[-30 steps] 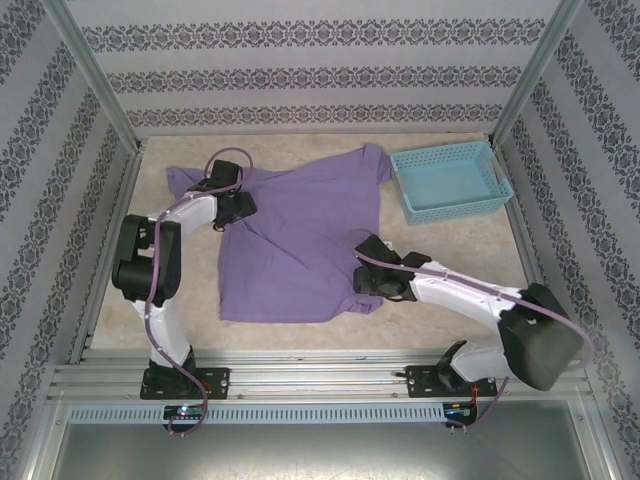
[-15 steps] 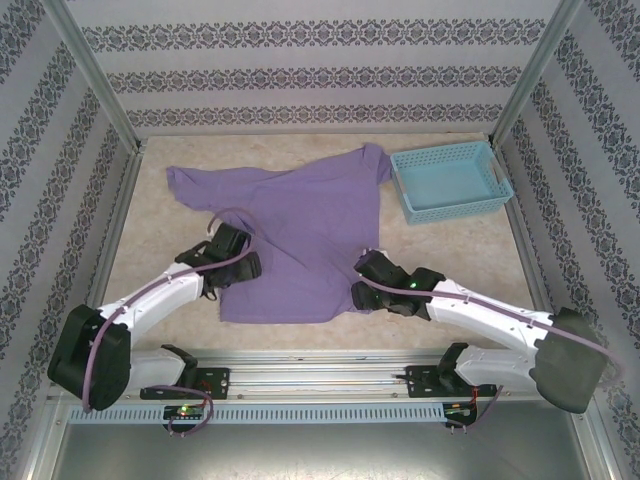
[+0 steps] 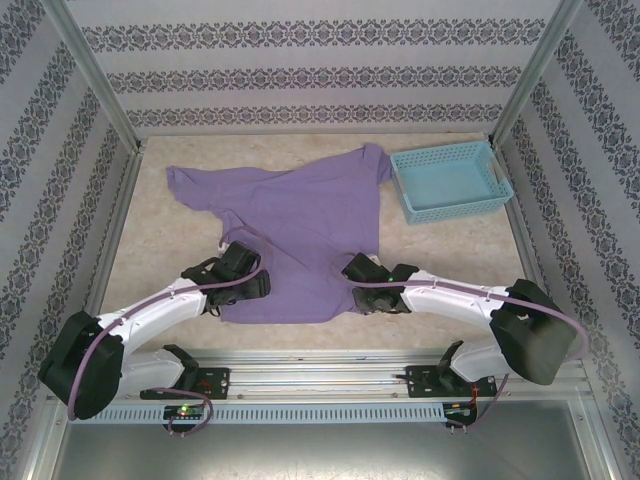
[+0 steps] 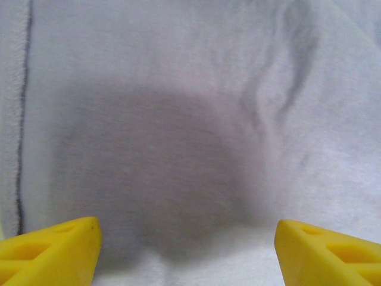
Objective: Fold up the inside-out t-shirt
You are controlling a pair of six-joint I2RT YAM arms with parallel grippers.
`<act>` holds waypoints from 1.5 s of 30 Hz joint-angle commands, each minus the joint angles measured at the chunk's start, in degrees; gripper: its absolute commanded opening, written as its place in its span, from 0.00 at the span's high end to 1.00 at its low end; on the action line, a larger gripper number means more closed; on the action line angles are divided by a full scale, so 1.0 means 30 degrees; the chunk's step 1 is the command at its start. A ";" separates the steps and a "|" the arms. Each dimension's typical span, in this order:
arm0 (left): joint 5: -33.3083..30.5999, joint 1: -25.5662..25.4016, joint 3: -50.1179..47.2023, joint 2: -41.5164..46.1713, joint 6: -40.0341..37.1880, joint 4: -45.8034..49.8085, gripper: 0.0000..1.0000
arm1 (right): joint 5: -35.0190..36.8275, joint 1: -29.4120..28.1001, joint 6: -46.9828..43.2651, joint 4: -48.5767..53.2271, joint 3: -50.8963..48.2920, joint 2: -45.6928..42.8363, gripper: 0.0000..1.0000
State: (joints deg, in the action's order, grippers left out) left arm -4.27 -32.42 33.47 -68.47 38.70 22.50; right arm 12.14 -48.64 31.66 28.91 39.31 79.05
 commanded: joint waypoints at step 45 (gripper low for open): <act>0.0072 -0.4292 -0.0430 -0.0496 -0.1357 -0.3625 0.18 | -0.0310 -0.0573 -0.0009 0.0521 0.1778 -0.0881 1.00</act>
State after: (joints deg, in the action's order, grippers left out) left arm -4.14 -43.29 32.29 -70.37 37.06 13.87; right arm 8.56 -49.67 31.31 27.11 42.33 80.07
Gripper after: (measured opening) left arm 0.816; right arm 0.060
